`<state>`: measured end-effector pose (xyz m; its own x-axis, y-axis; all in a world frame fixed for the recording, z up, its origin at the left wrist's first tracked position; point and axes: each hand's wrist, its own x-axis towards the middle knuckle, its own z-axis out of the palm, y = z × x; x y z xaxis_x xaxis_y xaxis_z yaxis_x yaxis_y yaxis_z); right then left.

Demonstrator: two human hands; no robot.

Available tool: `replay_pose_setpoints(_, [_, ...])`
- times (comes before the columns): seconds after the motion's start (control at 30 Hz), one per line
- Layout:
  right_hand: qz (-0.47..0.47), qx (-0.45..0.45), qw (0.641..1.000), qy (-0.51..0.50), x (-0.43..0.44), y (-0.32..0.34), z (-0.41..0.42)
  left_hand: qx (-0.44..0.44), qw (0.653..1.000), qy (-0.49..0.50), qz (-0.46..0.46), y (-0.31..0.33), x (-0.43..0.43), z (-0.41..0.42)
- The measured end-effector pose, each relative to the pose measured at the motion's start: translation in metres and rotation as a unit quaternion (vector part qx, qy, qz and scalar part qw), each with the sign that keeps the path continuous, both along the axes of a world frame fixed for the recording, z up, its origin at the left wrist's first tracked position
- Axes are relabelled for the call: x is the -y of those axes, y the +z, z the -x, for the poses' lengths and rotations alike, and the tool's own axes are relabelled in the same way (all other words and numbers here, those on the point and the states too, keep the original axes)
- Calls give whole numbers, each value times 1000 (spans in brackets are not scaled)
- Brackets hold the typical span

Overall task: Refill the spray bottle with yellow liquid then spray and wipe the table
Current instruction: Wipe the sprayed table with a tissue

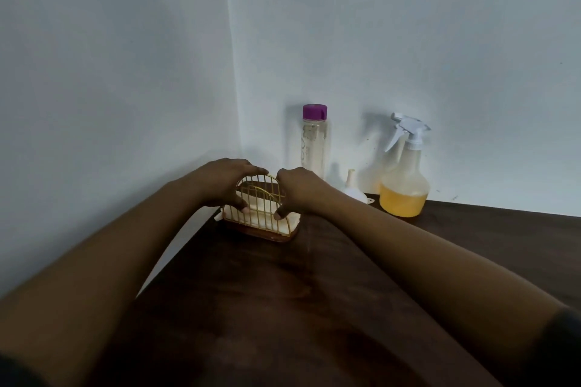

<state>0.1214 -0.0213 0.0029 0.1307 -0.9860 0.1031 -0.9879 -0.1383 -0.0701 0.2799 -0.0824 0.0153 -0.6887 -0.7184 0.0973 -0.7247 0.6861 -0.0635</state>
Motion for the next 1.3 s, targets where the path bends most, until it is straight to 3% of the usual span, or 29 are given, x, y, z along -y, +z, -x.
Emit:
replay_pose_setpoints(0.1, [-28, 64, 997, 35, -20, 6, 6, -12, 1000, -3, 14, -2, -14, -4])
replay_pose_setpoints(0.2, [58, 112, 988, 85, -44, 10, 24, -13, 1000, 4, 20, -3, -21, -3])
replay_pose_setpoints(0.27, [108, 38, 989, 94, -55, 3, 36, -14, 1000, 6, 21, -3, -22, -2])
replay_pose_setpoints(0.33, [96, -46, 989, 102, -56, -10, 40, -12, 1000, 8, 23, -2, -24, -2])
replay_pose_setpoints(0.43, [85, -48, 990, 99, -46, -28, 36, -6, 1000, 15, 27, -2, -27, -1])
replay_pose_setpoints(0.7, [172, 138, 971, 92, -28, -11, 36, 18, 999, 23, 46, -3, -34, 2])
replay_pose_setpoints(0.83, [181, 328, 926, 54, -30, 17, 40, 26, 998, 28, 50, -4, -31, 3])
replay_pose_setpoints(1.0, [190, 447, 874, 3, -39, 51, 55, 50, 995, 47, 67, -6, -13, 12])
replay_pose_setpoints(1.1, [187, 469, 863, -10, -53, 63, 70, 52, 995, 59, 65, -8, 11, 23])
replay_pose_setpoints(1.3, [169, 415, 894, -15, -82, 57, 95, 49, 995, 75, 52, -12, 62, 41])
